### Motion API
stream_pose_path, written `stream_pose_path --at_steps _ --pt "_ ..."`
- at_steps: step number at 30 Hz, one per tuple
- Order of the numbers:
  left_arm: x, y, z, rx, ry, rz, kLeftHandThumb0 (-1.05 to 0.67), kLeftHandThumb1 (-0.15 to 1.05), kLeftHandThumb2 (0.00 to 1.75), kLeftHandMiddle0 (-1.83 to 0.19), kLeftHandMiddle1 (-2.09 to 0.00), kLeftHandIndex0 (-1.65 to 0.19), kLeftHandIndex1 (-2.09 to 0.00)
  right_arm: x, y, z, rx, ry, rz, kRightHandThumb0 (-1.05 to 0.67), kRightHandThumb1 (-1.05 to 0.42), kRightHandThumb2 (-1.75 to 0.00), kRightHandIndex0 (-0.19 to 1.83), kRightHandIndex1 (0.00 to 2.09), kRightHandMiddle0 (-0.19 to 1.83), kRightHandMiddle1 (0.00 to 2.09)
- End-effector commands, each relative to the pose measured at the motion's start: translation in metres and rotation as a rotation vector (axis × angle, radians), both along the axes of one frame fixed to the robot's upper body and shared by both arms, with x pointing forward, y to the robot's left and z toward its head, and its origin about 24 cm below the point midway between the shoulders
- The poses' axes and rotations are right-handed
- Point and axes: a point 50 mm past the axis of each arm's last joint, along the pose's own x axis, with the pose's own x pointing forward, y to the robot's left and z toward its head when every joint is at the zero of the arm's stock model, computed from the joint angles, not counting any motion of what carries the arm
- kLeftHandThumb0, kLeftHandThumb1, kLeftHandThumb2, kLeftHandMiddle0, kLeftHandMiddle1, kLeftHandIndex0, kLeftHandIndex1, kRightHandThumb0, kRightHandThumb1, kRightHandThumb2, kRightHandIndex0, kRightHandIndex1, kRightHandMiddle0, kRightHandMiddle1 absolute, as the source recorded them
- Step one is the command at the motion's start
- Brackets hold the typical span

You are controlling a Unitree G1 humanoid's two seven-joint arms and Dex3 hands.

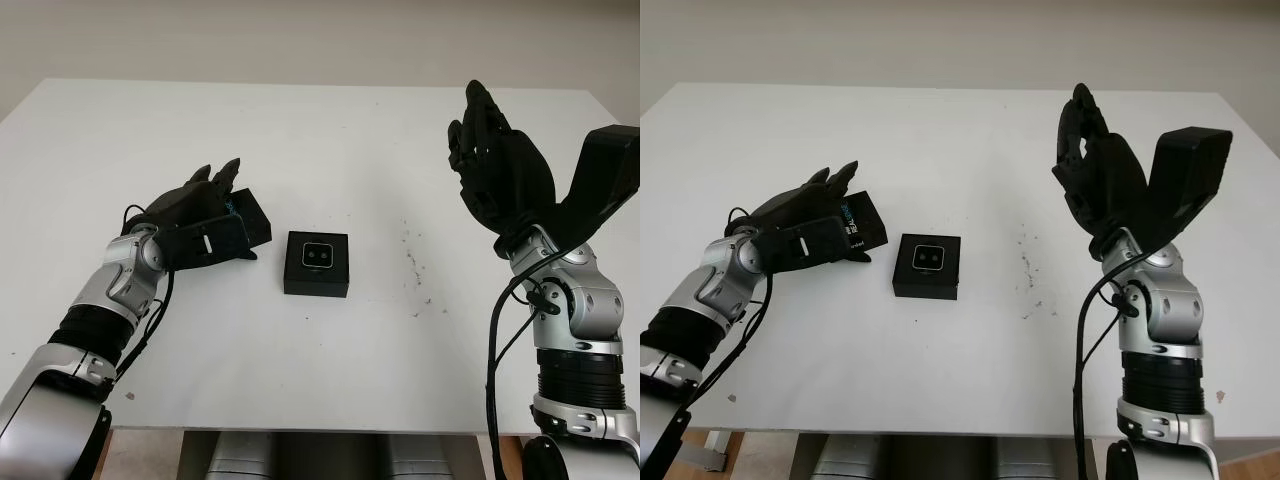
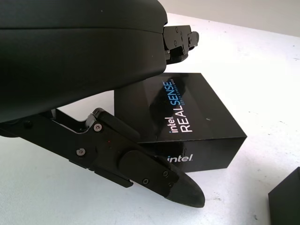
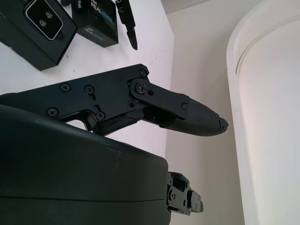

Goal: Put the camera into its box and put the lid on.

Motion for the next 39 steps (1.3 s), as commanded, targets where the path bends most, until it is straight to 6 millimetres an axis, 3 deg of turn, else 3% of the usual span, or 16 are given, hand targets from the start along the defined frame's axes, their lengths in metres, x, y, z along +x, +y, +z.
stream_pose_path --at_steps 1,8,14,15,16,17,20,27,34,39 --pt "0.004 -0.003 0.006 -0.012 -0.018 0.001 -0.64 0.82 0.05 0.14 -0.04 0.03 -0.09 -0.001 -0.001 0.009 -0.013 -0.027 -0.001 -0.67 -1.05 -0.72 -0.18 0.05 -0.16 0.05" --pt "0.004 0.000 0.005 0.003 -0.016 -0.009 -0.46 0.81 0.05 -0.12 -0.09 -0.18 -0.09 -0.001 -0.002 0.009 -0.006 -0.033 0.006 -0.67 -1.05 -0.71 -0.19 0.05 -0.16 0.05" --pt "0.003 0.001 0.006 0.045 -0.033 -0.026 -0.24 0.85 0.06 -0.50 -0.26 -0.49 -0.23 -0.001 -0.002 0.009 -0.005 -0.031 0.000 -0.67 -1.05 -0.72 -0.19 0.05 -0.16 0.05" --pt "0.003 0.001 0.006 0.048 -0.040 -0.029 -0.19 0.88 0.06 -0.49 -0.59 -0.54 -0.37 -0.001 -0.001 0.008 -0.004 -0.029 0.001 -0.68 -1.05 -0.71 -0.19 0.05 -0.15 0.06" --pt "0.002 0.002 0.006 0.049 -0.048 -0.029 -0.14 0.92 0.06 -0.45 -0.94 -0.50 -0.72 -0.001 -0.001 0.008 -0.003 -0.028 0.000 -0.68 -1.05 -0.70 -0.19 0.05 -0.15 0.06" --pt "0.002 0.002 0.006 0.052 -0.057 -0.030 -0.11 0.94 0.06 -0.45 -1.05 -0.45 -0.93 -0.001 -0.001 0.008 -0.003 -0.026 -0.002 -0.68 -1.05 -0.70 -0.19 0.05 -0.15 0.06" --pt "0.001 0.003 0.007 0.051 -0.091 -0.036 -0.05 0.96 0.05 -0.46 -1.19 -0.42 -1.19 -0.001 0.000 0.008 -0.005 -0.025 -0.002 -0.68 -1.05 -0.70 -0.19 0.05 -0.15 0.06" --pt "-0.002 0.006 0.017 0.012 -0.145 -0.023 -0.05 0.94 0.05 -0.44 -1.20 -0.39 -1.26 -0.002 0.001 0.006 0.006 -0.018 -0.004 -0.67 -1.05 -0.71 -0.18 0.05 -0.13 0.06" --pt "-0.007 0.009 0.039 -0.112 -0.180 -0.023 -0.03 0.96 0.06 -0.47 -1.22 -0.36 -1.28 -0.005 0.004 0.001 0.017 -0.010 0.023 -0.68 -1.05 -0.68 -0.16 0.06 -0.11 0.07" --pt "-0.008 0.010 0.055 -0.160 -0.220 -0.038 -0.07 0.94 0.05 -0.47 -1.42 -0.35 -1.36 -0.007 0.005 -0.001 -0.001 -0.011 0.048 -0.69 -1.05 -0.69 -0.15 0.07 -0.09 0.07"
